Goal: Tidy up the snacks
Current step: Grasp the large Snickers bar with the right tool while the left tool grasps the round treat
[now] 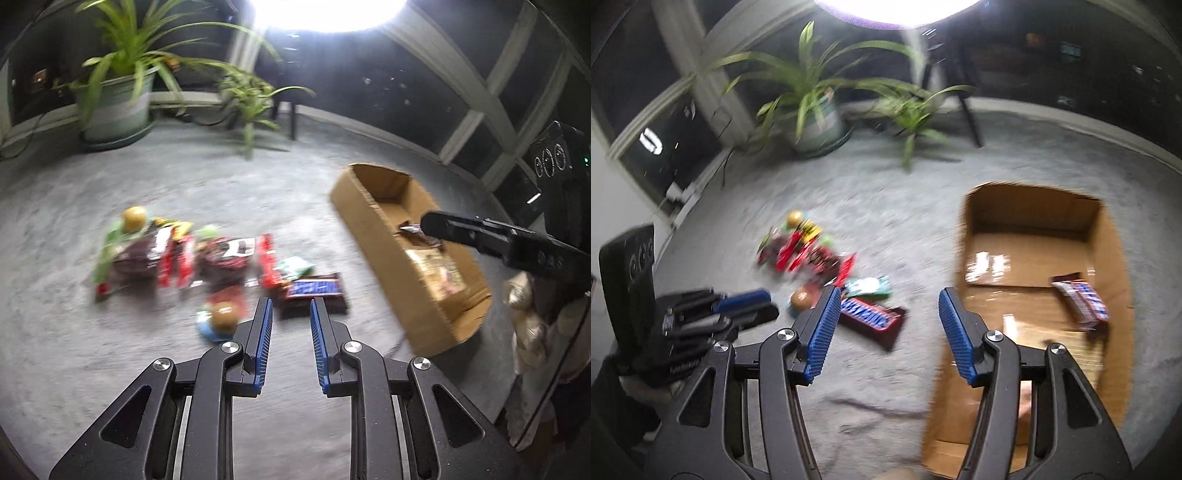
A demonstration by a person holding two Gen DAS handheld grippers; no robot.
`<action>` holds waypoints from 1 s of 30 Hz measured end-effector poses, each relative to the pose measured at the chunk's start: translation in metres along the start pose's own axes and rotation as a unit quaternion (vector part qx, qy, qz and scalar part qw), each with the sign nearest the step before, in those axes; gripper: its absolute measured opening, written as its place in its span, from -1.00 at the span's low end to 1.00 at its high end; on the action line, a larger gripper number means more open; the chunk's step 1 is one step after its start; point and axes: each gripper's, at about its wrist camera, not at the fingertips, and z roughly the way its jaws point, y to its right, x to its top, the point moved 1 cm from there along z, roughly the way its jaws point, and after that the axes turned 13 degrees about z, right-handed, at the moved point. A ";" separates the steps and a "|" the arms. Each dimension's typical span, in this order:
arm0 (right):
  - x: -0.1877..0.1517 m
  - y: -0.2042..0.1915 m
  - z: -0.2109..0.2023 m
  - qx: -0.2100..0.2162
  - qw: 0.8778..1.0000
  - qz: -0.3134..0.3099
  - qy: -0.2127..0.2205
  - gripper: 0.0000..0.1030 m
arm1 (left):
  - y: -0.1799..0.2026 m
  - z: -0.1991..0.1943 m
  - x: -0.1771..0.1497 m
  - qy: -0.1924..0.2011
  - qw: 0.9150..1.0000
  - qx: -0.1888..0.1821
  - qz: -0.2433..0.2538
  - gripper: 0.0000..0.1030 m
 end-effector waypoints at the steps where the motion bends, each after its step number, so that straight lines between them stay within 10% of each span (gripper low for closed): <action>1: -0.002 -0.005 0.006 -0.002 1.000 -0.007 -0.008 0.12 | -0.004 0.000 -0.002 -0.002 1.000 0.006 0.001 -0.62; 30: -0.002 -0.017 0.114 -0.031 0.984 0.060 -0.164 0.12 | -0.032 0.024 -0.017 -0.037 0.999 -0.005 0.020 -0.62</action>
